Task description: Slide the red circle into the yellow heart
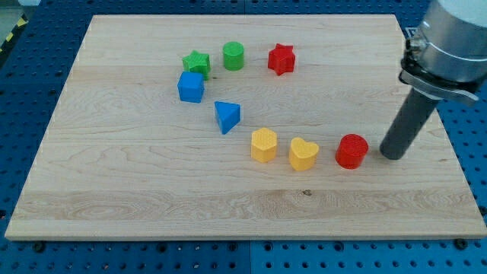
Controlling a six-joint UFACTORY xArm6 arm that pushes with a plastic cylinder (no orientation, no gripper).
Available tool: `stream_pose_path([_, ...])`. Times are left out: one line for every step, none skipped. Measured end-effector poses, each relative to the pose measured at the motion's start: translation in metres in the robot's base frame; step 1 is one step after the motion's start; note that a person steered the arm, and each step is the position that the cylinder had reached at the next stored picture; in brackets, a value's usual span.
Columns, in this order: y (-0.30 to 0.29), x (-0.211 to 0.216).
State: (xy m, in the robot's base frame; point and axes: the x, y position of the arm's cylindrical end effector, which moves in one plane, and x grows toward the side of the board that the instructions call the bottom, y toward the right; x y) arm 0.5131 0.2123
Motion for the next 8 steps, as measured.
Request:
stream_pose_path([0.023, 0.0])
stream_pose_path([0.03, 0.0])
stream_pose_path([0.03, 0.0])
stream_pose_path([-0.008, 0.0])
stream_pose_path([-0.048, 0.0])
stream_pose_path([-0.071, -0.012])
stream_pose_path([-0.088, -0.025])
stream_pose_path([-0.127, -0.033])
